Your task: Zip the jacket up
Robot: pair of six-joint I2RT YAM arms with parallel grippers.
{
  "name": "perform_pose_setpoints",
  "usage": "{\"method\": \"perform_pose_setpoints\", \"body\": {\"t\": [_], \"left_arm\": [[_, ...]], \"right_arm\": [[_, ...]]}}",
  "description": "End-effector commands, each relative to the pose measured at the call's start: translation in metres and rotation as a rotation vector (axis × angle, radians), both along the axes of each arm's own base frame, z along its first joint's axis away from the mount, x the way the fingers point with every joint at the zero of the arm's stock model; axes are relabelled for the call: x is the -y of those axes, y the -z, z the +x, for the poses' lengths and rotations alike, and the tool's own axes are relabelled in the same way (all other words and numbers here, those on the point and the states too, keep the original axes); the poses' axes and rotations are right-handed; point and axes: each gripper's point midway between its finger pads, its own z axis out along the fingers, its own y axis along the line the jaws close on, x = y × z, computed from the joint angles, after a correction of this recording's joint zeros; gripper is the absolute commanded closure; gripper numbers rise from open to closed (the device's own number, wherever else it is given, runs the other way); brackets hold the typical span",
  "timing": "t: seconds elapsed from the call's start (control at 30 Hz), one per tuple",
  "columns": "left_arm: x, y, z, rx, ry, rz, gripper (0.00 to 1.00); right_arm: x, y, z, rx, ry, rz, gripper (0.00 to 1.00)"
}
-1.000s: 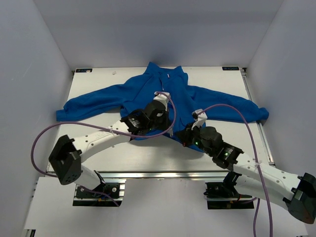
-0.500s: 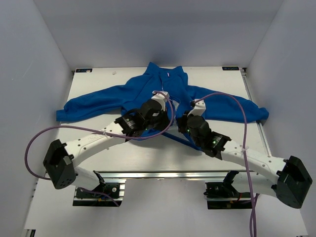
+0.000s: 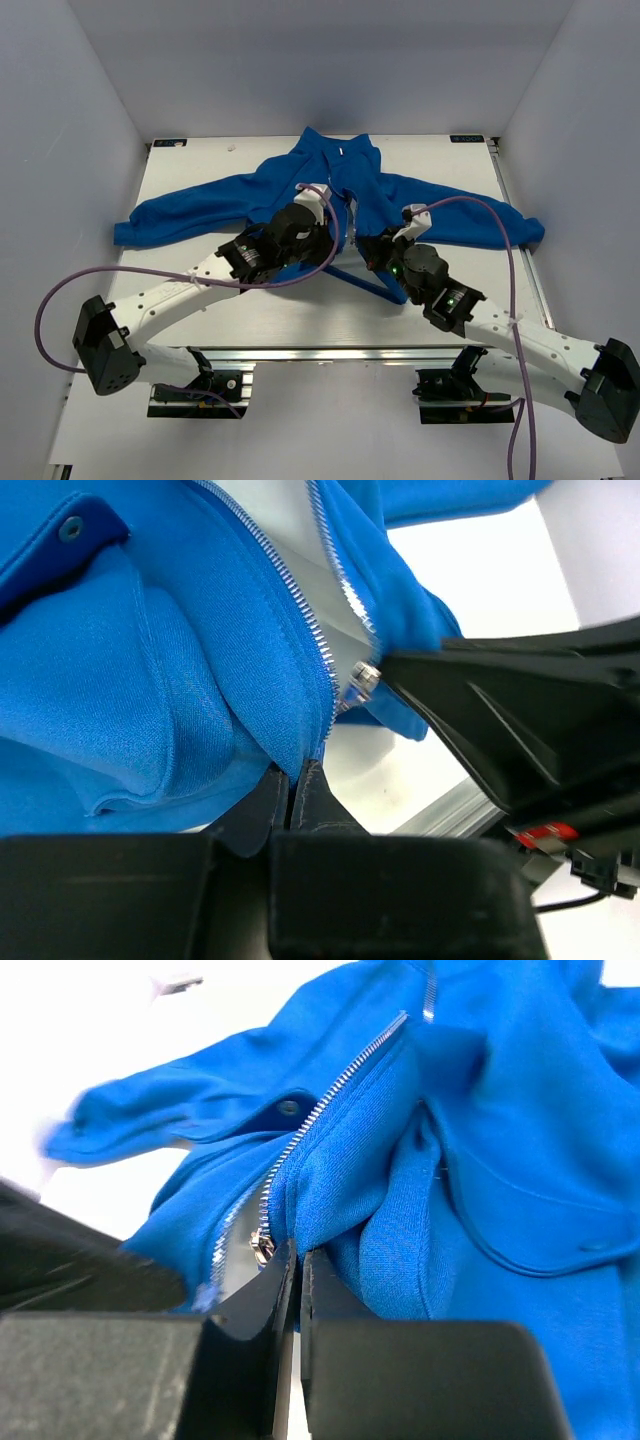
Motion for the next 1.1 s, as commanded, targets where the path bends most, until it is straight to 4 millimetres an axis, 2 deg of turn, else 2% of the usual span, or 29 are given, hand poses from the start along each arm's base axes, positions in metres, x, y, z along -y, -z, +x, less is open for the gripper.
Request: {"method": "perform_pose_setpoints", "body": {"t": [0.0, 0.03, 0.2, 0.33, 0.47, 0.7, 1.07], "left_arm": [[-0.003, -0.045, 0.002, 0.095, -0.036, -0.114, 1.0], [-0.002, -0.049, 0.006, 0.116, -0.048, -0.137, 1.0], [0.0, -0.062, 0.014, 0.177, -0.086, -0.223, 1.0], [0.001, -0.075, 0.021, 0.226, -0.117, -0.285, 1.0], [-0.003, -0.074, 0.027, 0.252, -0.157, -0.316, 1.0], [-0.004, -0.072, 0.03, 0.277, -0.175, -0.346, 1.0], [-0.006, -0.066, 0.03, 0.268, -0.194, -0.364, 1.0]], "right_arm": [[-0.008, -0.029, -0.008, 0.053, -0.076, 0.065, 1.0], [-0.011, -0.034, -0.01, 0.041, -0.09, 0.074, 1.0], [-0.019, -0.022, -0.023, -0.055, -0.149, 0.103, 1.0], [-0.025, -0.026, -0.025, -0.044, -0.173, 0.151, 1.0], [-0.029, -0.032, -0.025, -0.055, -0.176, 0.197, 1.0], [-0.019, -0.024, -0.006, -0.124, -0.016, 0.236, 1.0], [-0.021, -0.043, 0.004, -0.073, 0.015, 0.289, 1.0]]}}
